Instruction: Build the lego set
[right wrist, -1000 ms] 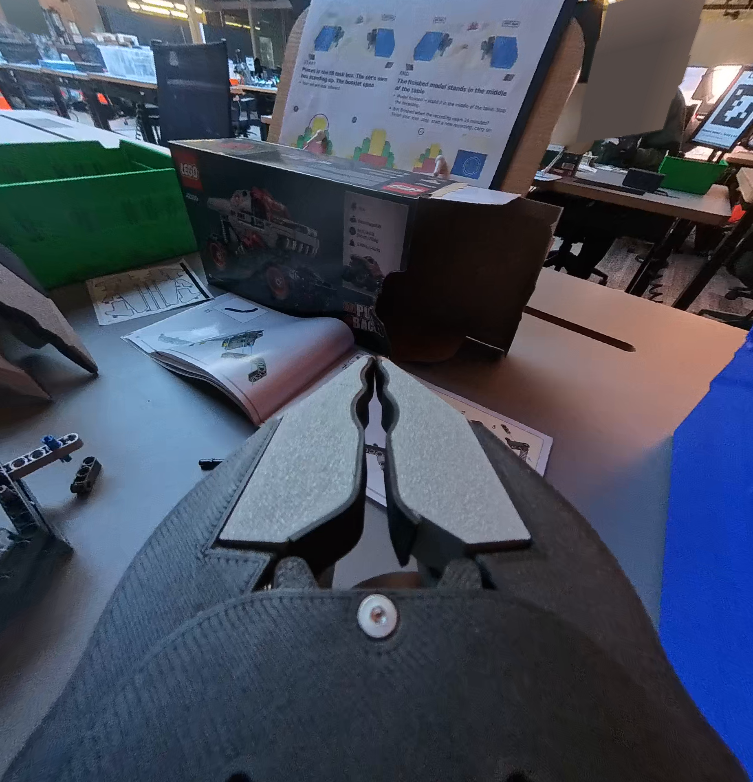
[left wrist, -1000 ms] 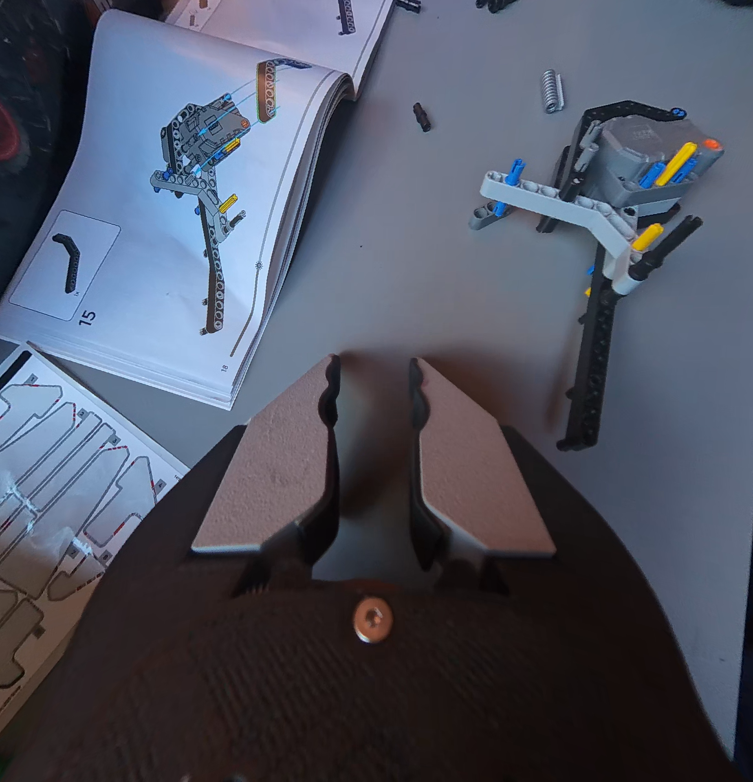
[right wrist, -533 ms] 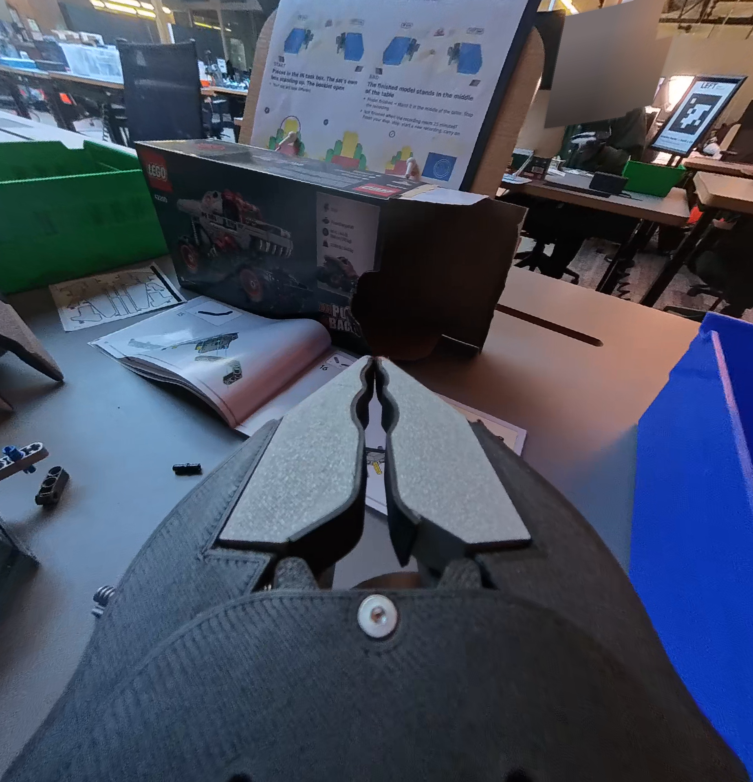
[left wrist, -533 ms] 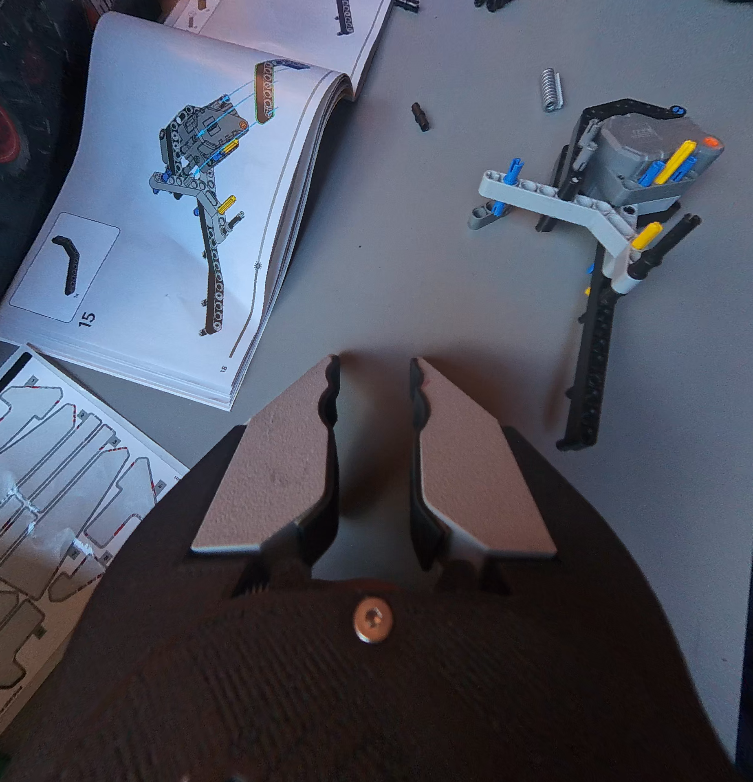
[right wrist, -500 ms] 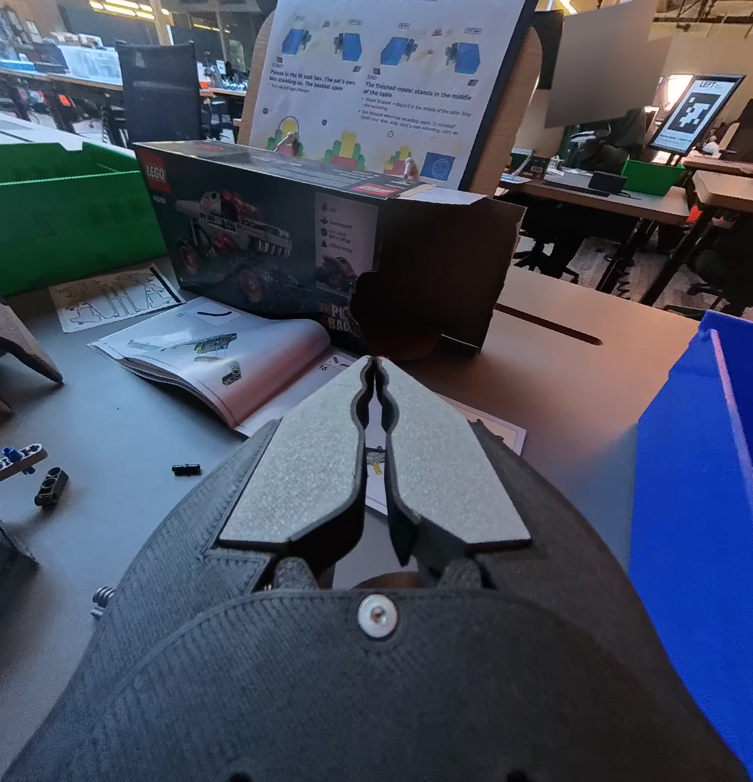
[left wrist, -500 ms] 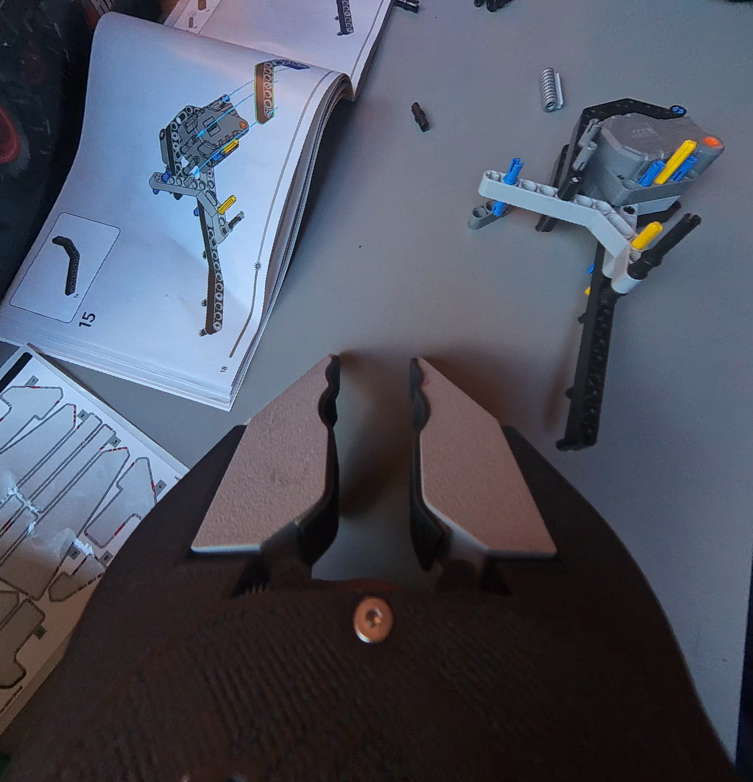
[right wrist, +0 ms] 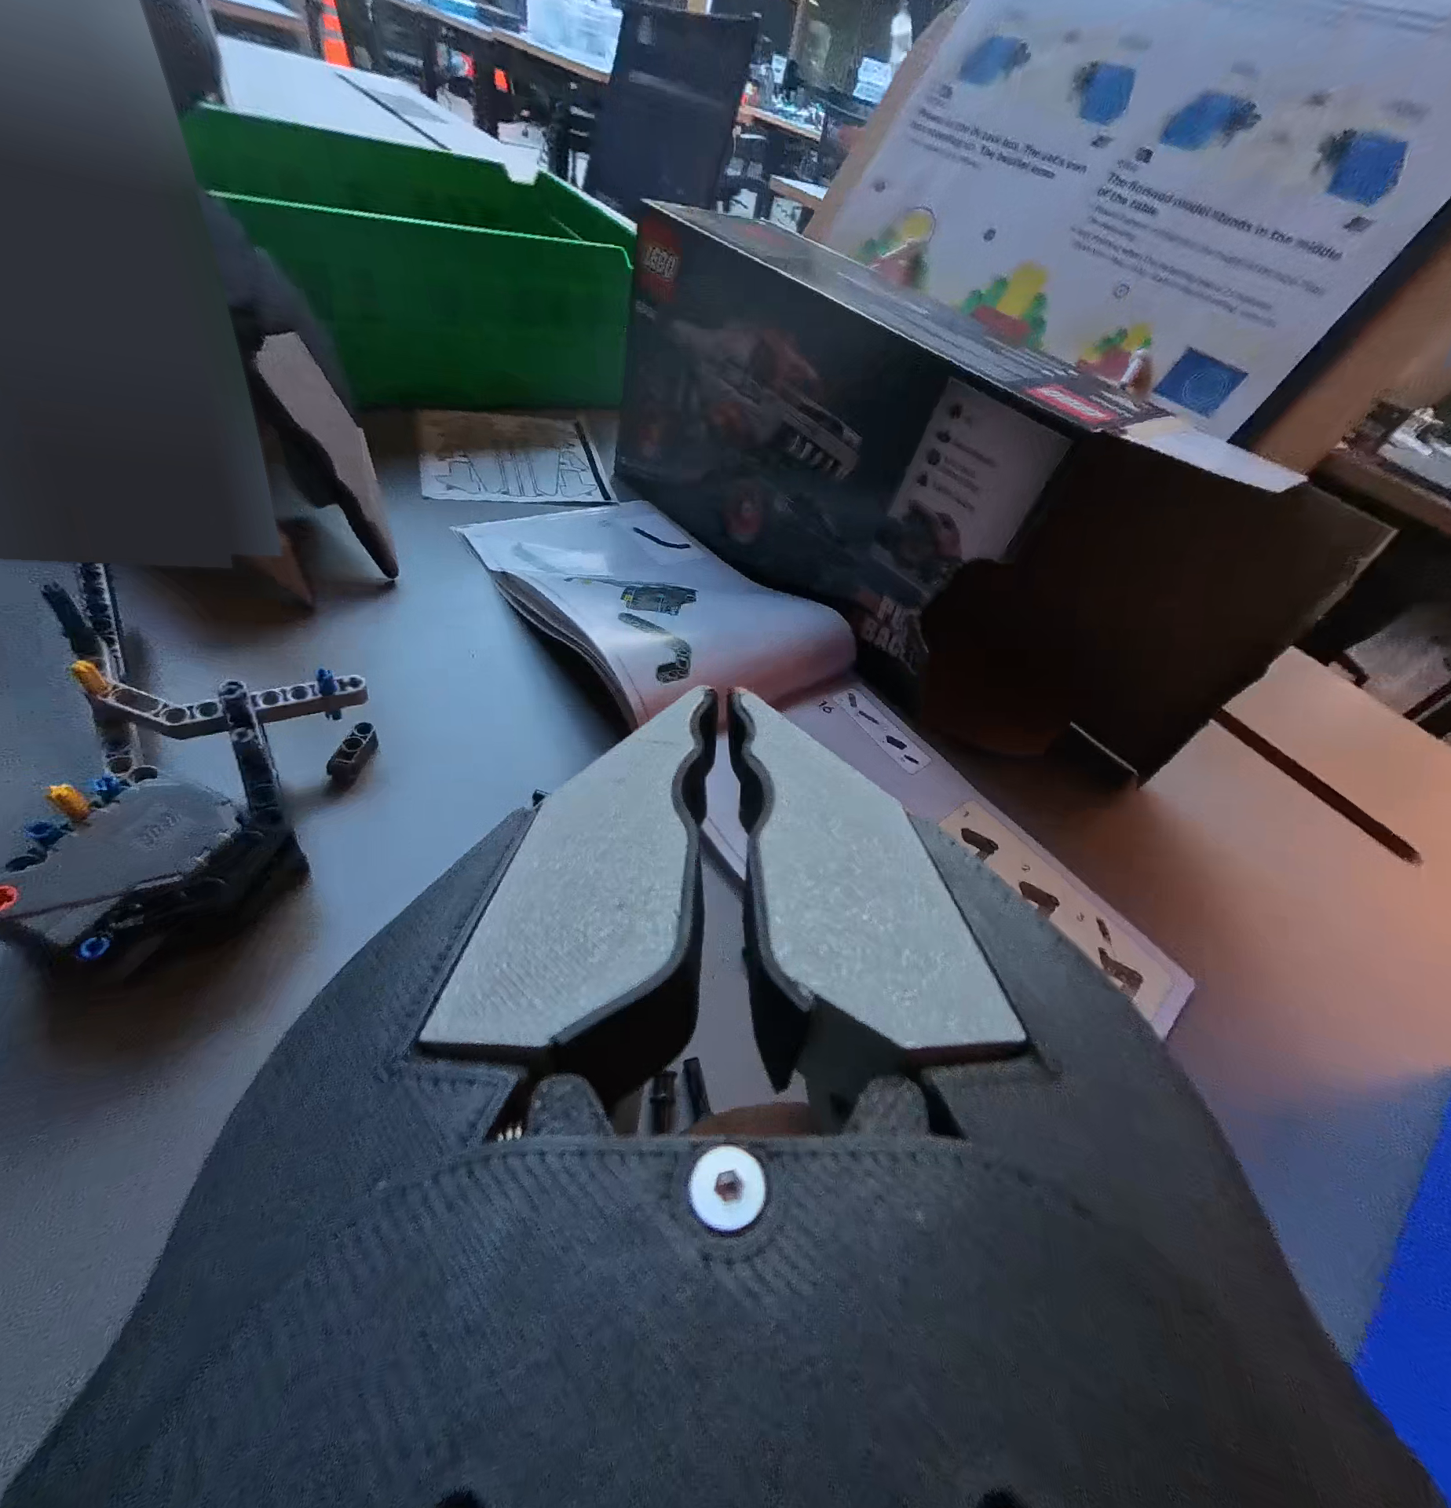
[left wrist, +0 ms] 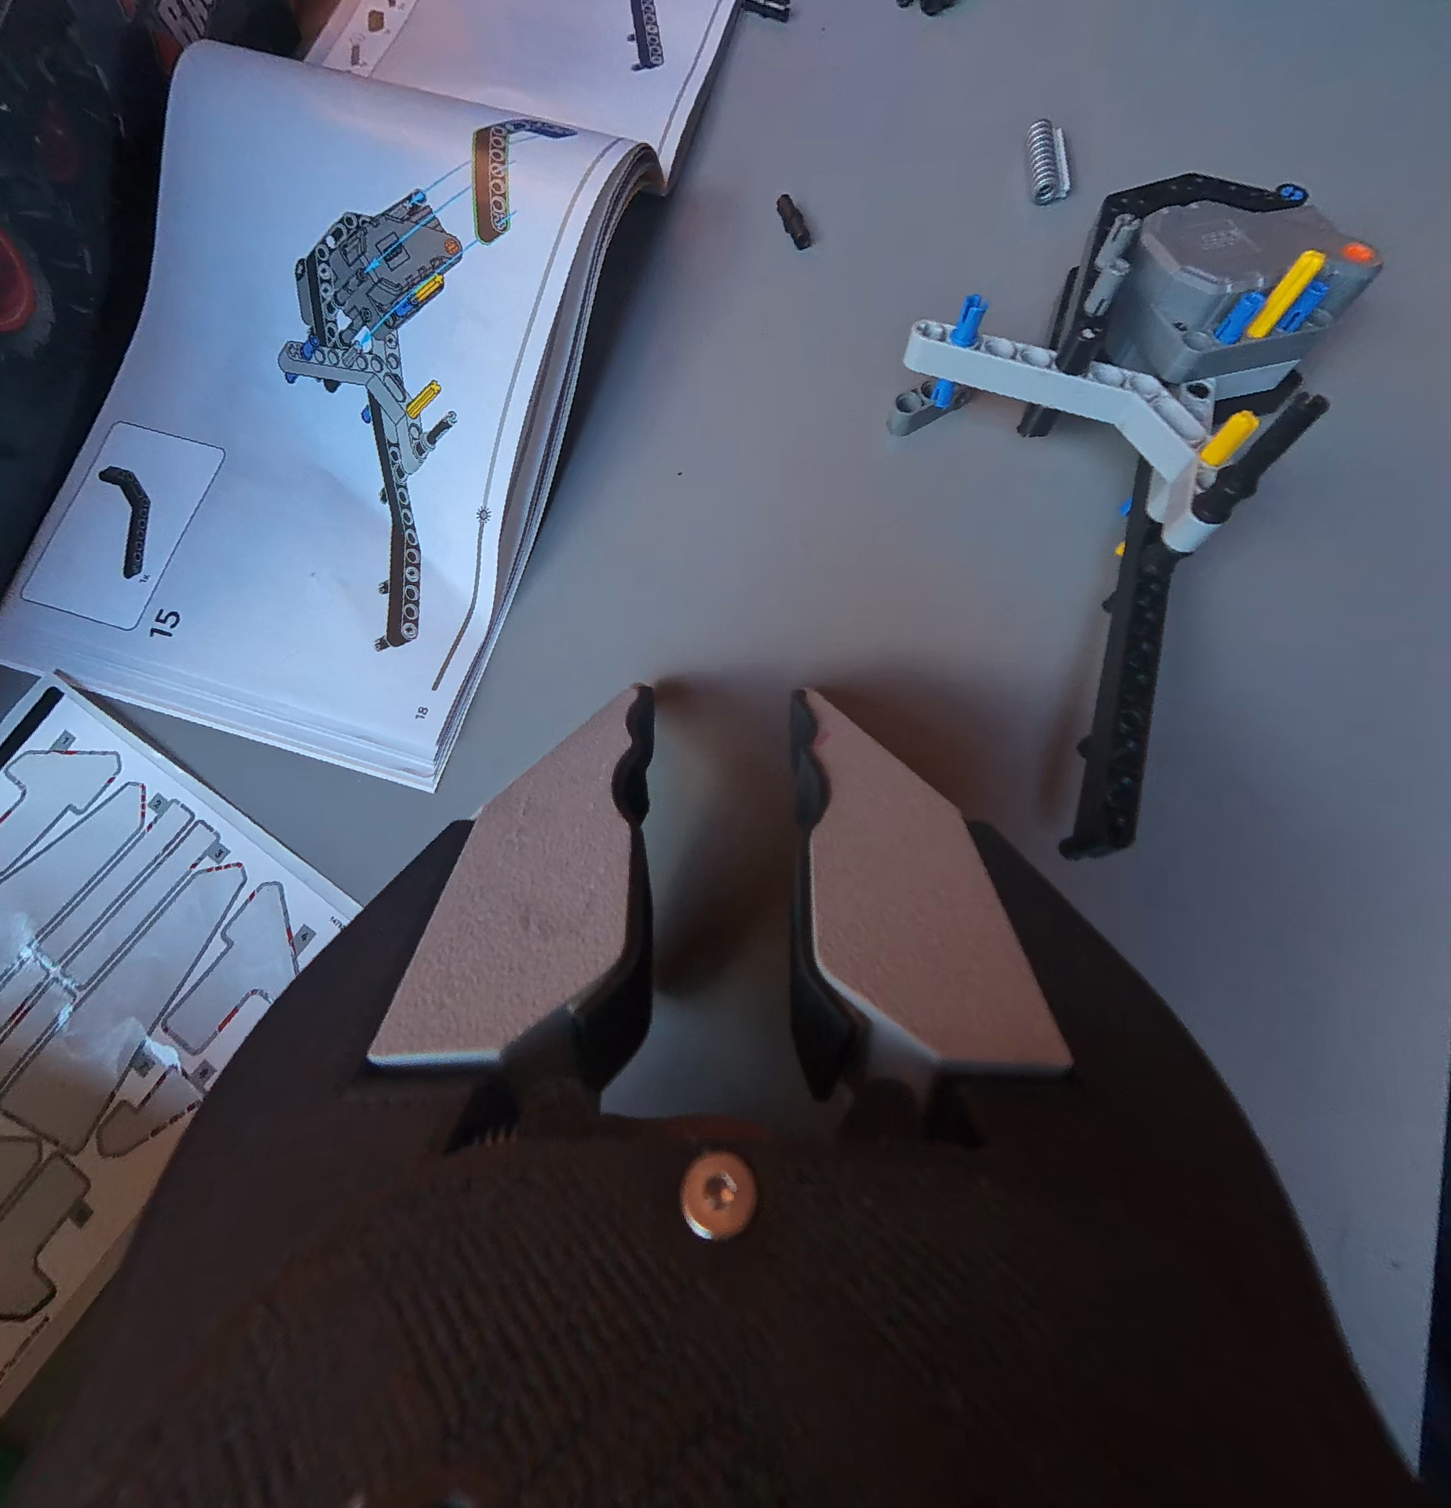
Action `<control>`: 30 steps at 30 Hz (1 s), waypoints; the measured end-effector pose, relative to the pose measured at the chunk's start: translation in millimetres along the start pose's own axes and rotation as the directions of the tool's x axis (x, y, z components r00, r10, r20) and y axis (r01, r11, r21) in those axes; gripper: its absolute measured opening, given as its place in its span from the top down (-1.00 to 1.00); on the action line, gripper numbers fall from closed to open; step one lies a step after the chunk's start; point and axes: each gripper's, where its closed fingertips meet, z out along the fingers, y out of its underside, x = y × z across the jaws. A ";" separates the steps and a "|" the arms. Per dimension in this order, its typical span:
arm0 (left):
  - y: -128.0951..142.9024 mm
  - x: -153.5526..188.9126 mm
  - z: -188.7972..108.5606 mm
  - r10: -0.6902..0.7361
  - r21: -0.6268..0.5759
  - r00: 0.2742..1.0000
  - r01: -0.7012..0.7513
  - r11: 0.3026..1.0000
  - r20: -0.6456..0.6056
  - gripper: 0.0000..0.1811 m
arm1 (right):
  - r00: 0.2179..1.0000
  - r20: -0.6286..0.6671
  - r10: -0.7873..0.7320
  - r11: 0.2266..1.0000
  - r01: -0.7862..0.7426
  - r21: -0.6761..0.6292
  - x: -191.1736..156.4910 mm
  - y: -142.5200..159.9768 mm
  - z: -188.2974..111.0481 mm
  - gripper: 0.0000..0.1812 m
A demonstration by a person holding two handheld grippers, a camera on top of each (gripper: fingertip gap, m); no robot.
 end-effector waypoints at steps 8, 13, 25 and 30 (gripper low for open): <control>0.2 0.0 0.0 -0.007 -0.001 1.000 0.007 1.000 -0.006 0.64 | 1.000 -0.009 0.016 1.000 -0.016 0.014 3.5 -1.7 -2.5 0.99; 0.6 0.3 -0.3 -0.010 -0.001 1.000 0.010 1.000 -0.009 0.63 | 0.995 -0.100 -0.008 0.999 0.013 0.050 16.7 -9.1 -9.1 1.00; 0.6 0.3 -0.2 -0.013 -0.002 1.000 0.013 1.000 -0.012 0.63 | 0.906 -0.391 0.165 0.977 -0.097 0.187 80.3 -17.0 -46.3 1.00; 0.5 0.3 0.0 -0.014 -0.001 1.000 0.014 1.000 -0.013 0.63 | 0.855 -0.468 0.223 0.974 -0.213 0.075 101.3 16.0 -44.3 1.00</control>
